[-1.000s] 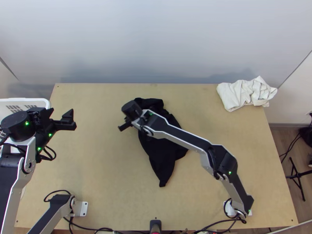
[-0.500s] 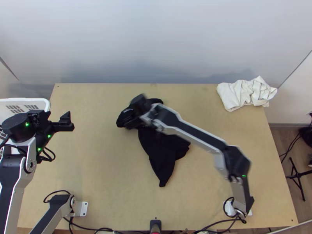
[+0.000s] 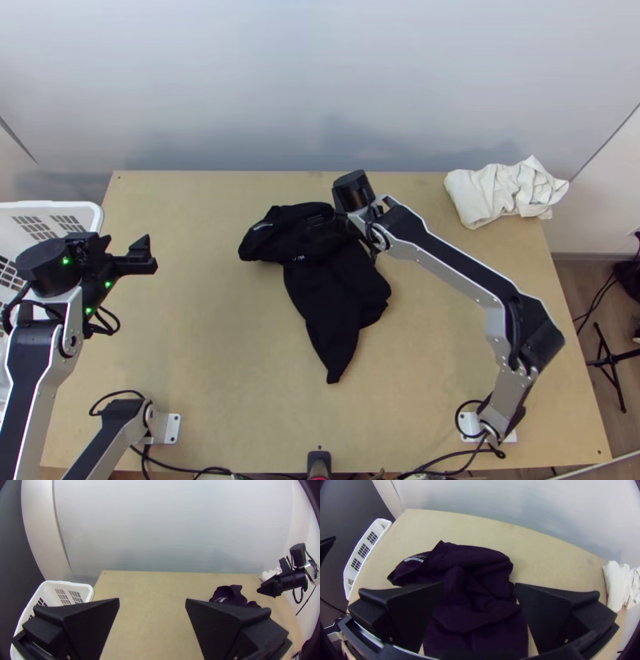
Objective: Fold the t-shirt
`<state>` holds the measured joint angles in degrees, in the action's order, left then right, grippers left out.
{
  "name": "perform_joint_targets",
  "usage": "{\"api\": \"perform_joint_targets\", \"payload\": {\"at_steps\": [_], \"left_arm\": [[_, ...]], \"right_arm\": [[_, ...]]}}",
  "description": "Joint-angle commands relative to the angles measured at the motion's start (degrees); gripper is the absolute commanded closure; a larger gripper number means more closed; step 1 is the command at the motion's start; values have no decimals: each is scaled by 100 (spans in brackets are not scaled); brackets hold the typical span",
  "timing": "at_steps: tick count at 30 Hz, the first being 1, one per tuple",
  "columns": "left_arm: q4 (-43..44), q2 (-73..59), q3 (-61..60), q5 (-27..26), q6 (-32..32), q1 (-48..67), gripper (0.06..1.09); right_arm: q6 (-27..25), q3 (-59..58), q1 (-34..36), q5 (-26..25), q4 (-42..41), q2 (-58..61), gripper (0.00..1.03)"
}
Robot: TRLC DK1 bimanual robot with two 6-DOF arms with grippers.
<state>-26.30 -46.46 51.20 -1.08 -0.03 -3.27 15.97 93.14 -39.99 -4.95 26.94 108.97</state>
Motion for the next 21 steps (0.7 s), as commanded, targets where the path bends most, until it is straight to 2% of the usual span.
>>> {"api": "perform_joint_targets", "payload": {"at_steps": [1,10,16,21], "left_arm": [[55,146,-189,-6,-6,10,12],[55,374,-304,-6,56,-34,12],[134,409,-400,-6,109,-34,12],[196,409,-444,3,188,-51,12]], "right_arm": [[-50,415,175,73,-198,784,7],[-59,1646,140,231,83,1645,7],[-59,2393,35,319,954,2014,7],[-164,2445,-132,390,1314,1988,7]]}}
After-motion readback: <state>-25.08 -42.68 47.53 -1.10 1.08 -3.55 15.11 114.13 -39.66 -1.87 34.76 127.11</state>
